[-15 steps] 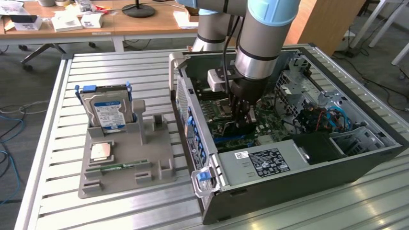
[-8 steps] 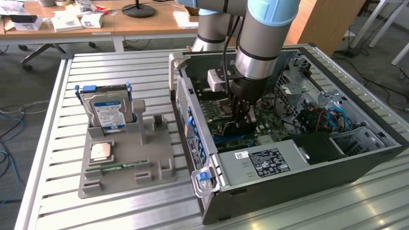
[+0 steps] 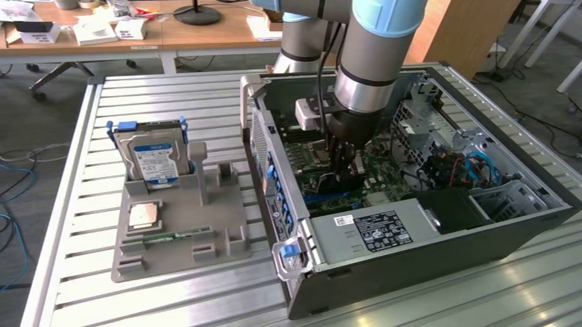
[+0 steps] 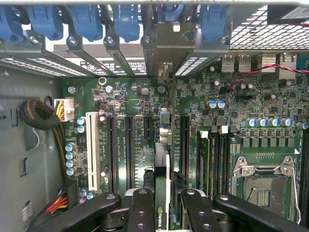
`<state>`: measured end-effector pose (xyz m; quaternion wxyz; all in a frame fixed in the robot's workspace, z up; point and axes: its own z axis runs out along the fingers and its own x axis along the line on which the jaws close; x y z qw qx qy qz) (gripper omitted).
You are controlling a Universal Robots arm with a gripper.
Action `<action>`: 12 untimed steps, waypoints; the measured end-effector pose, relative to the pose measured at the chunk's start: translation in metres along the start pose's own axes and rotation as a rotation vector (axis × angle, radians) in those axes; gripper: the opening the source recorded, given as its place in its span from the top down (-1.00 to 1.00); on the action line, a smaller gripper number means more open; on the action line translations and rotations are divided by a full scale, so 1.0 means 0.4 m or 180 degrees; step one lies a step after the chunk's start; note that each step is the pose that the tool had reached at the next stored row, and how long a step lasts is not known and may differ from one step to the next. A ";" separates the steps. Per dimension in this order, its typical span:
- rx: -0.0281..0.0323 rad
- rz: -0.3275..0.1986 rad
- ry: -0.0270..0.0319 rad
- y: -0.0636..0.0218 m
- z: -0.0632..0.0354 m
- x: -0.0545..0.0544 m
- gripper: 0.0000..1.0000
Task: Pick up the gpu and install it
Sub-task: 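Insert the gpu into the slot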
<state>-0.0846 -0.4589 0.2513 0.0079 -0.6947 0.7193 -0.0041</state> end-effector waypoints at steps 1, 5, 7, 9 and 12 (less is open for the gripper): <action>0.0000 -0.0001 0.0000 0.000 0.000 0.000 0.47; 0.0001 -0.0001 0.0000 0.000 0.000 0.000 0.47; 0.0006 -0.0001 0.0001 0.000 0.001 0.000 0.47; 0.0013 -0.0001 0.0001 0.000 0.002 0.000 0.47; 0.0014 -0.0001 0.0000 0.000 0.002 0.000 0.47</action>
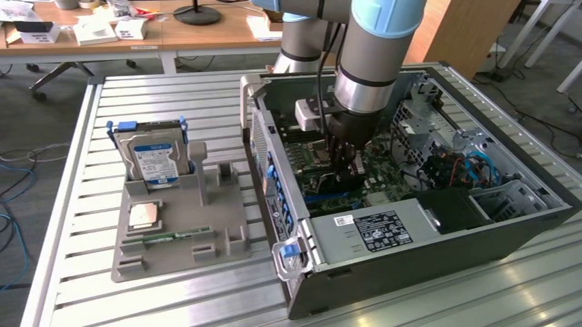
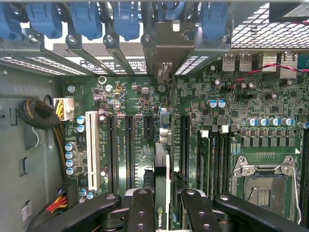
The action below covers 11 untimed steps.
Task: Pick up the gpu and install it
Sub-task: 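Insert the gpu into the slot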
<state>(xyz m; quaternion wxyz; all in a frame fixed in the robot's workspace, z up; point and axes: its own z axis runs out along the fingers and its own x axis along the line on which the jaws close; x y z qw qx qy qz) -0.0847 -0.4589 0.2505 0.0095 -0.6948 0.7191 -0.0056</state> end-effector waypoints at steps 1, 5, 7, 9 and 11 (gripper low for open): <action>0.0000 0.0000 0.0000 0.000 0.000 0.000 0.47; 0.0000 0.0000 0.0000 0.000 0.000 0.000 0.47; 0.0000 0.0000 0.0000 0.001 0.000 0.000 0.47; 0.0001 0.0000 -0.0001 0.001 0.000 0.000 0.47; 0.0001 0.0000 0.0000 0.001 0.001 0.000 0.47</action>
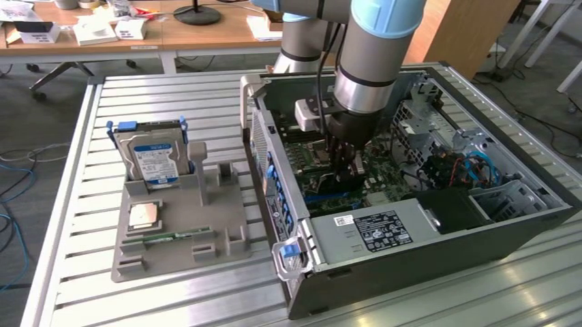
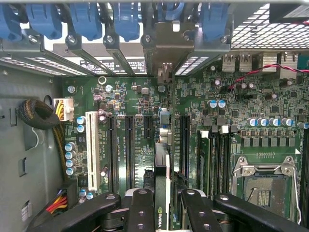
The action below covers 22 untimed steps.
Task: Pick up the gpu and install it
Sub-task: 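Insert the gpu into the slot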
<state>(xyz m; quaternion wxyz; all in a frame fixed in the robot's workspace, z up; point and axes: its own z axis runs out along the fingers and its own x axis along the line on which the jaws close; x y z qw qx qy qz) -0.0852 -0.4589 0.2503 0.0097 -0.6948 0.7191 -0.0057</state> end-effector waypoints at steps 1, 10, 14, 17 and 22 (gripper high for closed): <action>0.0000 0.0000 0.0000 0.000 0.000 0.000 0.47; 0.0005 0.0000 0.0000 0.000 0.002 0.000 0.47; 0.0007 0.0000 0.0000 0.000 0.003 0.000 0.47; 0.0010 0.0000 0.0000 0.001 0.003 0.000 0.47; 0.0011 0.0000 -0.0001 0.002 0.004 0.001 0.47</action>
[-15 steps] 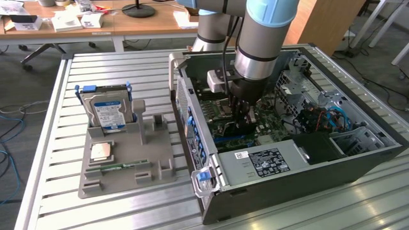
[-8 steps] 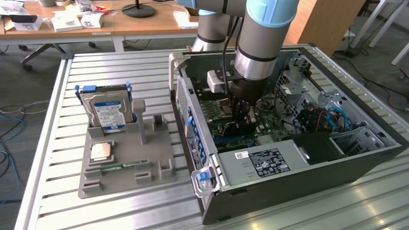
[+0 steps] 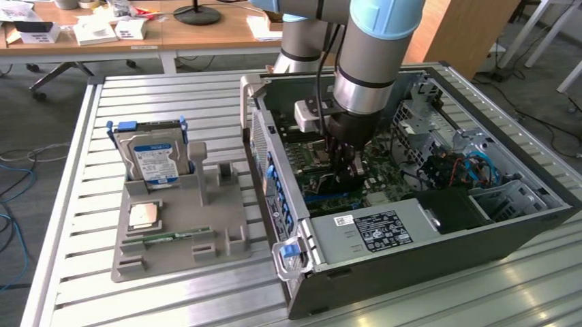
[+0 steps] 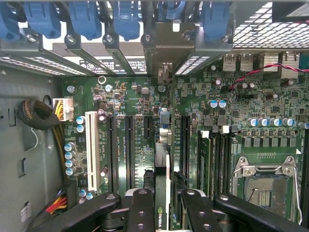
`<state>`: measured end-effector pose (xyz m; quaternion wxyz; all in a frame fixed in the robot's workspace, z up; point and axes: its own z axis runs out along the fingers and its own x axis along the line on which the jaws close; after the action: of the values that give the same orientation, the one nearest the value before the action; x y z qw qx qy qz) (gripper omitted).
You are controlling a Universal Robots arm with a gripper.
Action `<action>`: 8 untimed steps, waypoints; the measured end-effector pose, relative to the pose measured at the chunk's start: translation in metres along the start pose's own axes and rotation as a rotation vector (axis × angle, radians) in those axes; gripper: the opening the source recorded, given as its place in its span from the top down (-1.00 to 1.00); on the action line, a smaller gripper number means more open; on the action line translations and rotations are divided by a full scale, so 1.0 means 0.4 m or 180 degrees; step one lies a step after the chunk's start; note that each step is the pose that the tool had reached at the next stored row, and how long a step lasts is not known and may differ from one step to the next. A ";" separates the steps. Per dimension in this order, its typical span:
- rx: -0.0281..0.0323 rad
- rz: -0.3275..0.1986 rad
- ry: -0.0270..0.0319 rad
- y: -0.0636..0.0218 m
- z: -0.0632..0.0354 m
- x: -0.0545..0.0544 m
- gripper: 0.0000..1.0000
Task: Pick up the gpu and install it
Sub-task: 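Insert the gpu into the slot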
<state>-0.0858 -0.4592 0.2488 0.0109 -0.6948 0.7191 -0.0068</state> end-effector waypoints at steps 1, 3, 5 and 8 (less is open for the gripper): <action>0.0000 0.0000 0.0000 0.000 0.000 0.000 0.47; 0.0000 0.0000 0.0001 0.001 0.000 0.001 0.47; 0.0000 0.0000 0.0001 0.001 0.000 0.001 0.47; 0.0000 0.0000 0.0001 0.001 0.000 0.001 0.47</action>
<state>-0.0862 -0.4596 0.2489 0.0108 -0.6948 0.7191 -0.0068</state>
